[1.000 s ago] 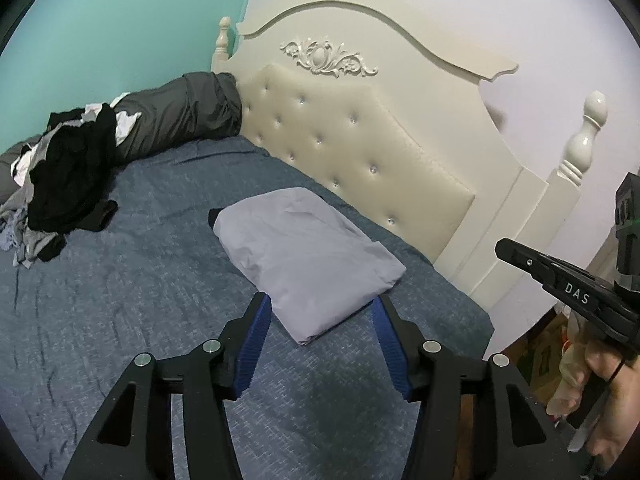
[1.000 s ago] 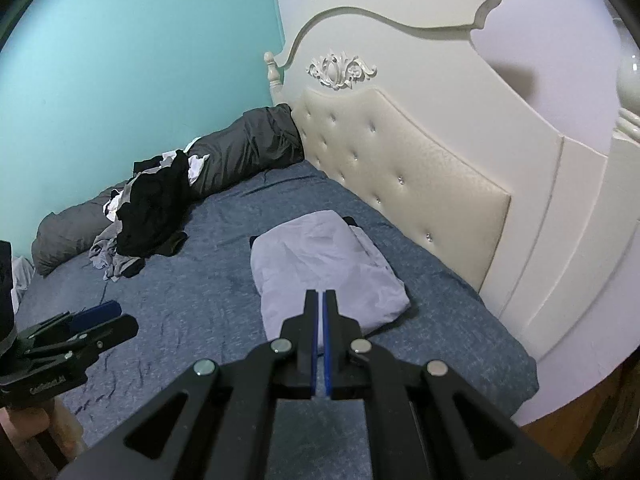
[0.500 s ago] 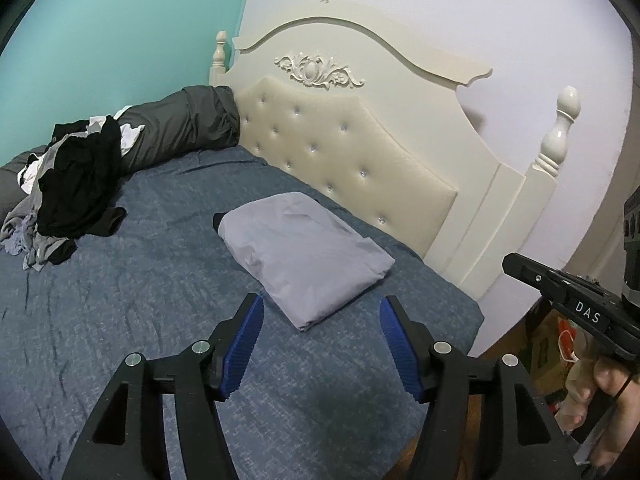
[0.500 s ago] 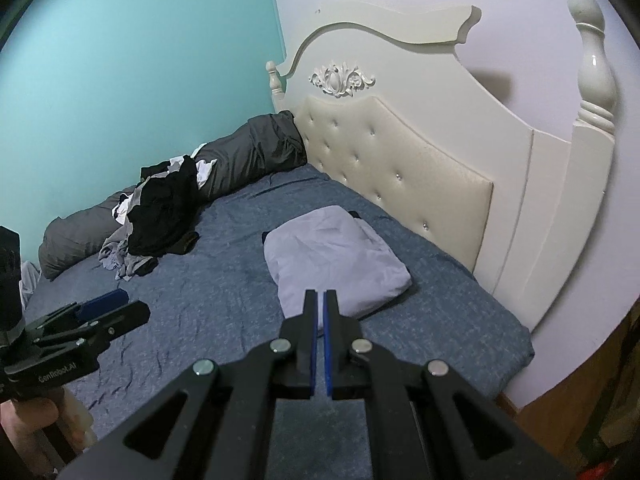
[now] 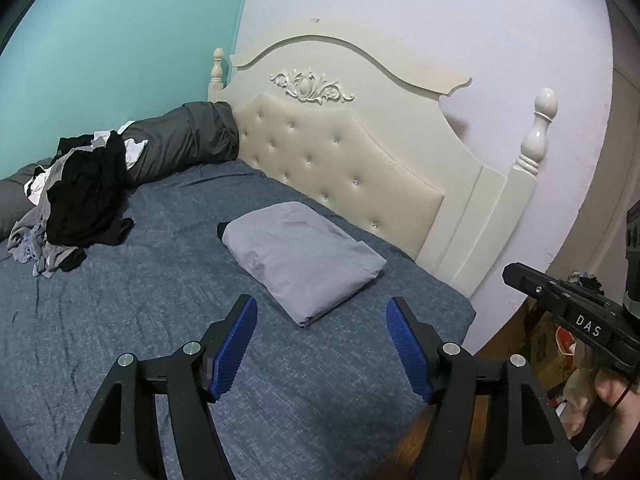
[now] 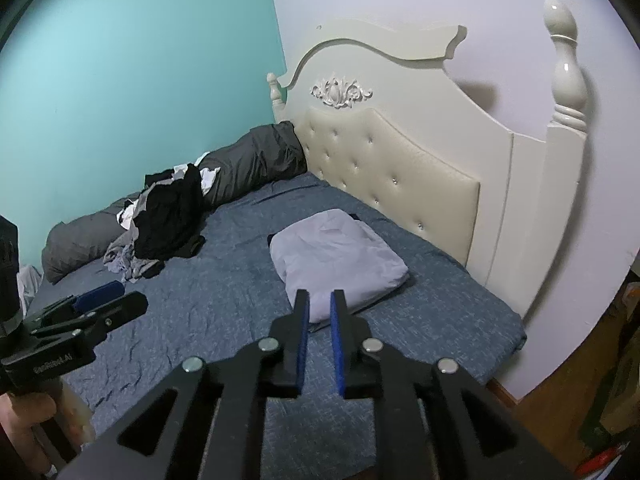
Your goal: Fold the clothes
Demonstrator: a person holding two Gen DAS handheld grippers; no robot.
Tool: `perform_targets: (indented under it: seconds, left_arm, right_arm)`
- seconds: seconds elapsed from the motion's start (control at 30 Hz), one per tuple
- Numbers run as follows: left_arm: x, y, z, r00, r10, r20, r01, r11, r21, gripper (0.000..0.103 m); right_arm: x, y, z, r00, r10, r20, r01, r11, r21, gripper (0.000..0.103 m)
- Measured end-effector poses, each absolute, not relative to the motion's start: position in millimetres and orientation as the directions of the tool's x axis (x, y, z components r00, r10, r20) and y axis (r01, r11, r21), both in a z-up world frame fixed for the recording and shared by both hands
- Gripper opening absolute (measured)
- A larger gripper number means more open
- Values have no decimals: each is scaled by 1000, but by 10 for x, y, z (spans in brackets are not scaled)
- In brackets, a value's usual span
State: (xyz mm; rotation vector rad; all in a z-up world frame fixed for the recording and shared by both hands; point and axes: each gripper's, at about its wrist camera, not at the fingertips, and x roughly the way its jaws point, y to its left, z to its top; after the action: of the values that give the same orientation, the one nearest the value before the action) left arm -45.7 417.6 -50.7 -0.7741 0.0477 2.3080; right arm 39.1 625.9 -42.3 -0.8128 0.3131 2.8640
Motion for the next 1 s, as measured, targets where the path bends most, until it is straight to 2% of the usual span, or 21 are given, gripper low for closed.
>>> perform_targets:
  seconds: [0.23,0.37,0.43,0.47,0.67,0.77,1.0]
  left_arm:
    - [-323,4132,-461,-586,611,-533,-638,-753,-162,73]
    - [-261,4104,-469,-585,611,-533,-641,-751,-158,76]
    - [-234,4093,-475,-585,611,-534,-642,-750,-155,77]
    - [-223,4088,-476,-587,610,-532,-642,-751,-153,77]
    - [-154,4050,-473,-591,612,-526,-645,-750,-148,81]
    - [-124,4035,-472,-598,610,-521,-643,-752,-143,87]
    - [-53,3950,-483,-606,605,-516,-636,-759,-142,90]
  right_arm:
    - [551,6194,-407,-845,102,-525,-213,-965,154,21]
    - [646,6150,-416,-848,120,-516,-225,-963,145,35]
    - [689,6125,-418,-850,124,-513,-226,-964,142,50]
    - [709,6114,-417,-851,127,-510,-228,-964,139,52]
    - [811,6075,-407,-854,148,-498,-242,-961,130,63]
    - [859,6059,-417,-855,144,-498,-242,-961,137,66]
    - [951,6006,-445,-853,154,-498,-253,-957,138,72]
